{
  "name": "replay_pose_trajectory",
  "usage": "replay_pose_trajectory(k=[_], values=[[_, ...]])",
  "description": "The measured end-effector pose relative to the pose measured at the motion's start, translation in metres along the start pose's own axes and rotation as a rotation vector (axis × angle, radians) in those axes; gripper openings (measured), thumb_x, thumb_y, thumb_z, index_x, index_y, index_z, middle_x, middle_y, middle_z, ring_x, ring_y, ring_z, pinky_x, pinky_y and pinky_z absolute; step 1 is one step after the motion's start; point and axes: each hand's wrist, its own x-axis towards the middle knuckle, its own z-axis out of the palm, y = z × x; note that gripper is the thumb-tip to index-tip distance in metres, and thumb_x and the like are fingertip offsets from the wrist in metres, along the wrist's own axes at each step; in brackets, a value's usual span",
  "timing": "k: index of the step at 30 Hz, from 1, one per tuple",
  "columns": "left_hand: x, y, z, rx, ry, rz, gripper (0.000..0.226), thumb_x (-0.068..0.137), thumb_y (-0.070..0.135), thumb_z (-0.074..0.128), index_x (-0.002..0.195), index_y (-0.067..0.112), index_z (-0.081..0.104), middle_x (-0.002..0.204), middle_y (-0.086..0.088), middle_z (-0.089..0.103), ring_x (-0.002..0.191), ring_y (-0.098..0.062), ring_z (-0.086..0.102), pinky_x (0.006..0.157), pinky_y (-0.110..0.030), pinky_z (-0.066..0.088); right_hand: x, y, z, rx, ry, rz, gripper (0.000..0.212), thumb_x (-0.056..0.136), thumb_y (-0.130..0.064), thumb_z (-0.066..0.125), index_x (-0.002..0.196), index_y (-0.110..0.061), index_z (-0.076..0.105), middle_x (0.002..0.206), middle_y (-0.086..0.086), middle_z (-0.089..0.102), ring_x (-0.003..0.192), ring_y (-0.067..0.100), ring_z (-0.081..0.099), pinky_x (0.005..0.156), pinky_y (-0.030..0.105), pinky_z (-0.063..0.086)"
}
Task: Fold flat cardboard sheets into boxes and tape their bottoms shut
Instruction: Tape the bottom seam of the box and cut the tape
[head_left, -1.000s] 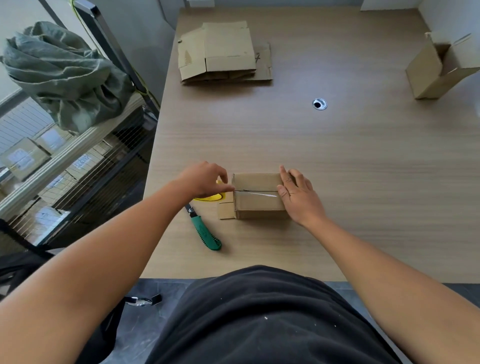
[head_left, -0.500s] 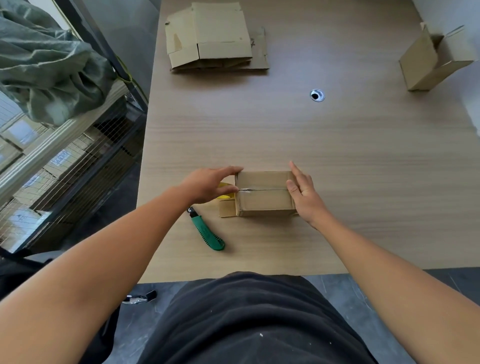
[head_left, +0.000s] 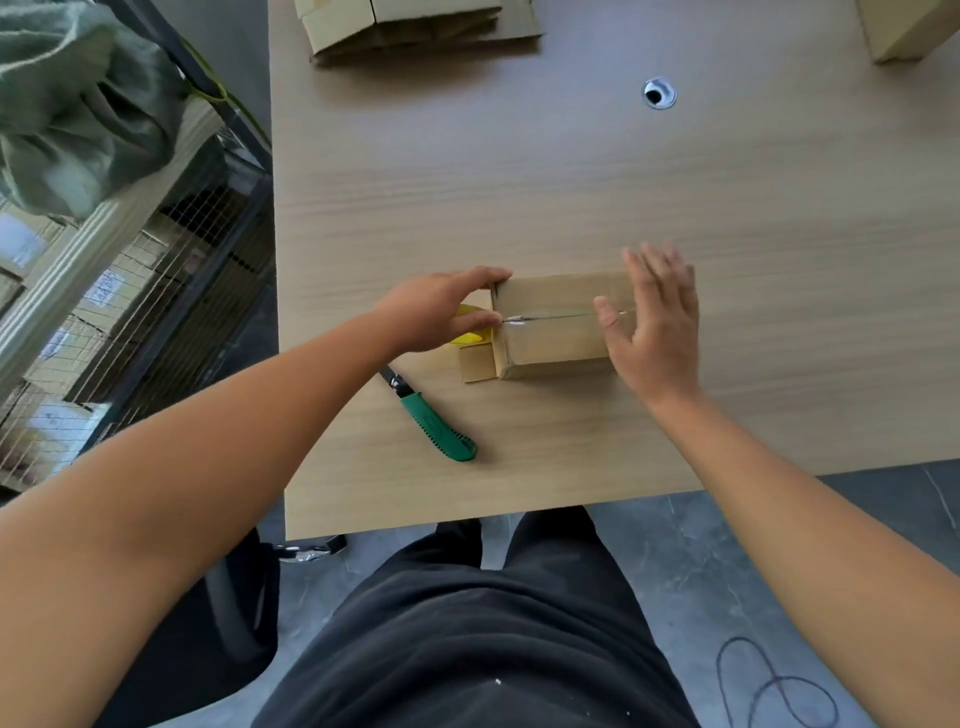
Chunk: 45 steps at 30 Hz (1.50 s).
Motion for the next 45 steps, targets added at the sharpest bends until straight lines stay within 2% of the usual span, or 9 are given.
replay_pose_trajectory(k=[2,6,12,17,25,29,34,38,45], values=[[0.002,0.002,0.0,-0.003,0.005,0.004,0.059,0.096,0.055,0.055,0.15,0.04,0.036,0.145,0.01,0.054,0.127,-0.024,0.055,0.1,-0.042,0.047,-0.019,-0.035,-0.008,0.067,0.056,-0.242,0.055,0.098,-0.036,0.062,0.138,0.0,0.055,0.145,0.018,0.053,0.146,0.034,0.034,0.118,0.057,0.029],[0.004,0.002,0.004,-0.001,0.011,-0.015,0.058,0.096,0.054,0.056,0.149,0.04,0.036,0.144,0.01,0.055,0.123,-0.024,0.057,0.099,-0.044,0.048,-0.09,-0.113,0.024,0.246,-0.28,-0.469,0.063,0.093,-0.041,0.069,0.139,-0.001,0.054,0.14,0.016,0.057,0.137,0.032,0.046,0.115,0.047,0.038],[0.002,0.001,0.004,-0.029,0.017,-0.017,0.058,0.096,0.053,0.057,0.149,0.041,0.037,0.143,0.011,0.055,0.121,-0.023,0.058,0.099,-0.041,0.047,-0.128,-0.143,0.102,0.016,-0.576,-0.094,0.074,0.088,-0.053,0.068,0.142,-0.007,0.05,0.13,0.013,0.054,0.114,0.033,0.049,0.093,0.046,0.047],[0.0,0.001,0.006,-0.057,0.034,-0.018,0.058,0.095,0.051,0.06,0.148,0.042,0.039,0.142,0.011,0.057,0.122,-0.023,0.057,0.091,-0.029,0.04,-0.12,-0.152,0.119,-0.207,-0.617,-0.172,0.049,0.096,-0.036,0.06,0.136,-0.007,0.052,0.121,0.015,0.056,0.105,0.036,0.054,0.083,0.046,0.046],[0.002,-0.001,0.001,-0.098,-0.004,-0.019,0.057,0.093,0.05,0.064,0.145,0.038,0.043,0.142,0.01,0.057,0.112,-0.023,0.061,0.093,-0.032,0.042,-0.143,-0.102,0.017,0.221,-0.796,0.204,0.031,0.104,-0.038,0.043,0.125,-0.017,0.048,0.104,-0.002,0.054,0.088,0.014,0.053,0.074,0.033,0.045],[0.001,-0.001,0.009,-0.125,0.025,-0.028,0.057,0.094,0.051,0.062,0.145,0.039,0.043,0.143,0.011,0.057,0.114,-0.025,0.061,0.096,-0.037,0.046,-0.135,-0.091,-0.036,0.31,-0.556,0.371,0.019,0.104,-0.039,0.047,0.108,-0.021,0.05,0.088,-0.006,0.051,0.075,0.009,0.049,0.065,0.022,0.035],[-0.003,0.002,0.019,-0.15,0.121,-0.059,0.056,0.092,0.055,0.063,0.141,0.032,0.049,0.136,0.011,0.063,0.121,-0.023,0.061,0.097,-0.039,0.049,-0.071,-0.107,-0.035,0.082,-0.278,0.296,0.036,0.102,-0.041,0.039,0.106,-0.009,0.055,0.116,0.004,0.054,0.114,0.022,0.044,0.1,0.035,0.039],[-0.007,0.007,0.022,-0.176,0.161,-0.114,0.054,0.089,0.061,0.062,0.132,0.028,0.057,0.125,0.009,0.068,0.115,-0.019,0.063,0.095,-0.039,0.052,-0.036,-0.119,-0.013,0.093,-0.414,0.33,0.046,0.104,-0.04,0.036,0.117,-0.002,0.058,0.156,0.015,0.039,0.147,0.027,0.029,0.121,0.043,0.024],[-0.037,0.001,0.022,-0.432,0.104,-0.17,0.031,0.099,0.039,0.056,0.125,0.023,0.062,0.122,0.006,0.066,0.073,-0.019,0.07,0.07,-0.029,0.052,-0.036,-0.125,-0.002,-0.078,-0.569,0.285,0.048,0.107,-0.039,0.032,0.115,0.0,0.06,0.166,0.019,0.011,0.155,0.031,0.002,0.125,0.049,0.0]])
